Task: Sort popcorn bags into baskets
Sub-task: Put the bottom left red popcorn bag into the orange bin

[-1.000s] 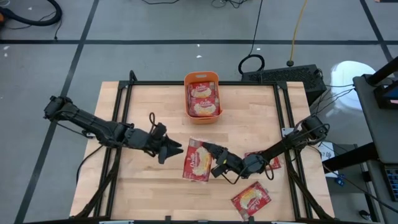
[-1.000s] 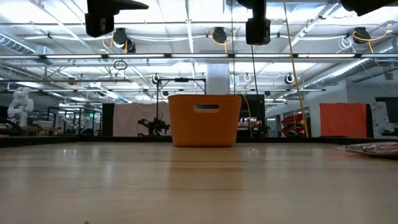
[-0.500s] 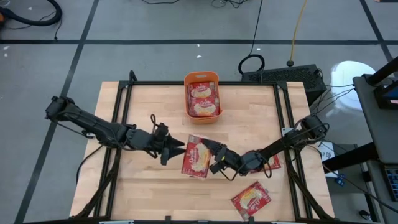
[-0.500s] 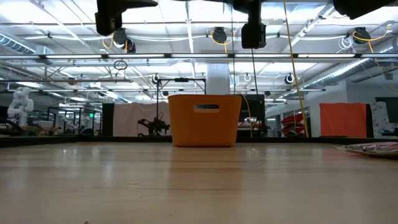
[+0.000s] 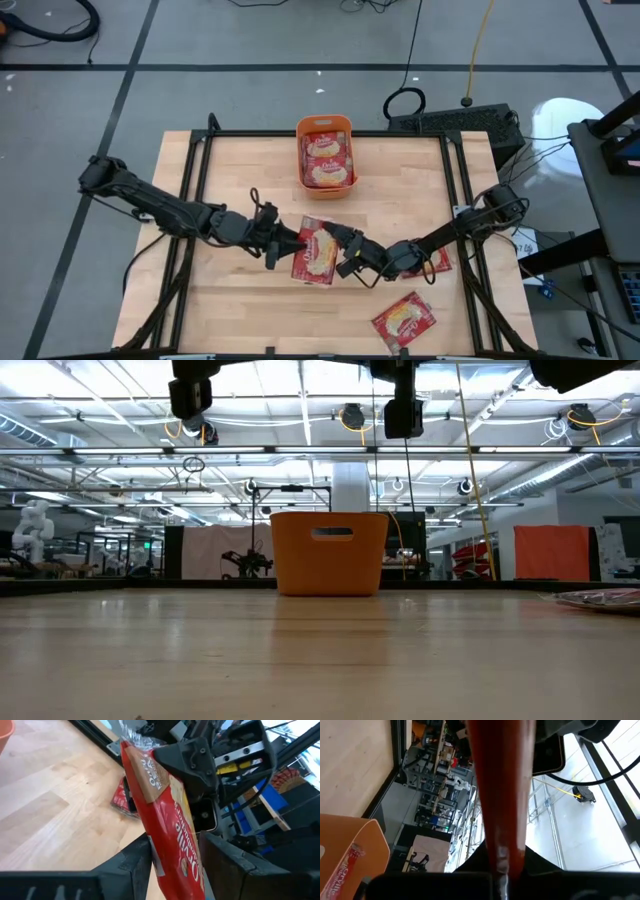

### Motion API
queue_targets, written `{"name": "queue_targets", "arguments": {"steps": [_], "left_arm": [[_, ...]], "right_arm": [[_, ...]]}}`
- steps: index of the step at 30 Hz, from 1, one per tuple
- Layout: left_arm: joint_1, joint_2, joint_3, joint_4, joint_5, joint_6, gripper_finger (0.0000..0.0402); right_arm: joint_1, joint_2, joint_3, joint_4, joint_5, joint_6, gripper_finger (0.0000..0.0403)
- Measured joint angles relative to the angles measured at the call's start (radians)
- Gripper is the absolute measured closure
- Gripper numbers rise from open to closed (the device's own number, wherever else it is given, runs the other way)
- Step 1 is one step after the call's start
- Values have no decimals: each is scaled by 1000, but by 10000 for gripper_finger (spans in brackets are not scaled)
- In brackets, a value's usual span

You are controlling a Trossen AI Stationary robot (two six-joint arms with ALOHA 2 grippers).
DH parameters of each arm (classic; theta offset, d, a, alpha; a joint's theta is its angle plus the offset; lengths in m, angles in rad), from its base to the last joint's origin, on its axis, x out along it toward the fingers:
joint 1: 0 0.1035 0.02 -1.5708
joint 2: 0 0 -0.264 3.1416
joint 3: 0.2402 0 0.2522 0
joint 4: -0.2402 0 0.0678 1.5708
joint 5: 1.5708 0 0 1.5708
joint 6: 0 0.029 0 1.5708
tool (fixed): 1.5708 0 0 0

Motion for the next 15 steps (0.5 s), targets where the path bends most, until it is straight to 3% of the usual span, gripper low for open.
{"name": "queue_targets", "arguments": {"steps": [15], "left_arm": [[-7,94,-1,155,10,5,293]], "right_arm": [[-20,0,0,1,-16,-3,397]]}}
